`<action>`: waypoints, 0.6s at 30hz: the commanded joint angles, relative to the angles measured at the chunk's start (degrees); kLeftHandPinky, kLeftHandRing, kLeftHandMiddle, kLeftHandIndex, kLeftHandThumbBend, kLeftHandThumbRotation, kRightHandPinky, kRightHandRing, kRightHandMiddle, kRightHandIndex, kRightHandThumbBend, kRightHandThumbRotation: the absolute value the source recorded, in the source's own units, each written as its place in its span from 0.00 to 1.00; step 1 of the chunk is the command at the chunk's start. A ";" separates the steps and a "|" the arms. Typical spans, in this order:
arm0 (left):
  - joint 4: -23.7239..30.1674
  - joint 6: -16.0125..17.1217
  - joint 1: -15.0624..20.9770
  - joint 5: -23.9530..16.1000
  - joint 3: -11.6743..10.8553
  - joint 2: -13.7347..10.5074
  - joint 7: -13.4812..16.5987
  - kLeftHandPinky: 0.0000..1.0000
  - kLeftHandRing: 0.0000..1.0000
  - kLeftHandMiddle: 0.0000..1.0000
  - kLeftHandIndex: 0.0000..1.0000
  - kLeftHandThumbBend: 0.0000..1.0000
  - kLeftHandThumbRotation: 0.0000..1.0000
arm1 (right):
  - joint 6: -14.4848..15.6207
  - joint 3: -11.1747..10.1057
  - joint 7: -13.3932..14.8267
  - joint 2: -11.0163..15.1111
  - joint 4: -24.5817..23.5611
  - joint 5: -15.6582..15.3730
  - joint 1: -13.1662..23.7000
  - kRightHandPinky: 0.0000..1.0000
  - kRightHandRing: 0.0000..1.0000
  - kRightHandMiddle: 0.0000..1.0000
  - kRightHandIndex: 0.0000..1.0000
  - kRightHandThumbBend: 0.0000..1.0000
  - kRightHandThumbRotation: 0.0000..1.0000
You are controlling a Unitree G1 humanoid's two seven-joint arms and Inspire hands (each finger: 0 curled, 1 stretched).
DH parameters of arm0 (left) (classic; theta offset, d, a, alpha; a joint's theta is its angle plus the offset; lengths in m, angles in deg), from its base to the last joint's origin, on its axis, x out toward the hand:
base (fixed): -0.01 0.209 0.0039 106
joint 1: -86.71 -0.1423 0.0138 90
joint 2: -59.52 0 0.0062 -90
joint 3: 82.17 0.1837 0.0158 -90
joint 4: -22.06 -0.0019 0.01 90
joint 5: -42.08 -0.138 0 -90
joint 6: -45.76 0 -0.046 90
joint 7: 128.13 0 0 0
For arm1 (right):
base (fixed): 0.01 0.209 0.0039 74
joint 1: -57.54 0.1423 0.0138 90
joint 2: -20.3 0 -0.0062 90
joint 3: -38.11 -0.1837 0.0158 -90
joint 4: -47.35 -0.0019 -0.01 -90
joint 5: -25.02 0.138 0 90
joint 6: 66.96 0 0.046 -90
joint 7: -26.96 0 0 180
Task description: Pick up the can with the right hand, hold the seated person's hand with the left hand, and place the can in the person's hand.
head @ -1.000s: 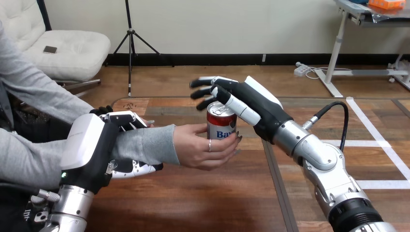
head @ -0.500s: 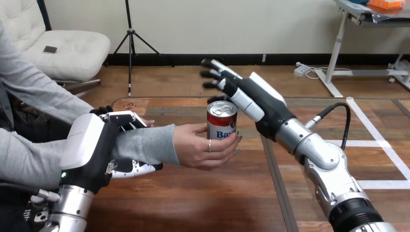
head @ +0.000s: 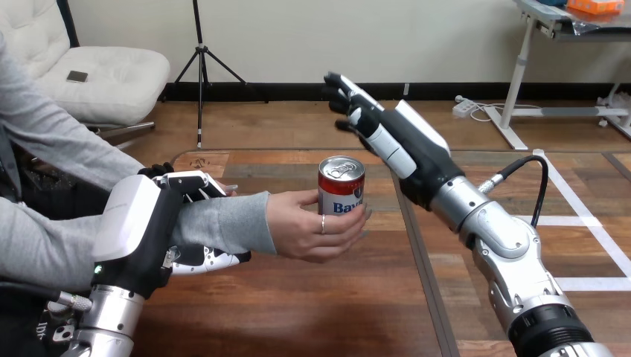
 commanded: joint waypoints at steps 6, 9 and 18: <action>7.12 -3.02 0.95 3.01 -0.56 2.04 -2.39 0.31 0.39 0.43 0.46 0.93 0.00 | -1.42 -2.50 0.15 -0.40 -4.95 3.09 0.25 1.00 1.00 0.97 0.99 1.00 1.00; 9.96 -5.90 -0.16 0.66 -0.40 1.53 -2.48 0.35 0.44 0.48 0.49 0.95 0.05 | -1.51 -2.65 0.06 -0.28 -5.54 3.57 -0.20 1.00 1.00 0.97 0.99 1.00 1.00; 16.04 -11.58 -2.58 1.11 -0.63 1.04 -7.19 0.45 0.58 0.64 0.64 0.99 0.34 | -1.59 -3.24 -0.28 -0.03 -6.98 4.35 -1.60 0.95 0.99 0.96 1.00 1.00 1.00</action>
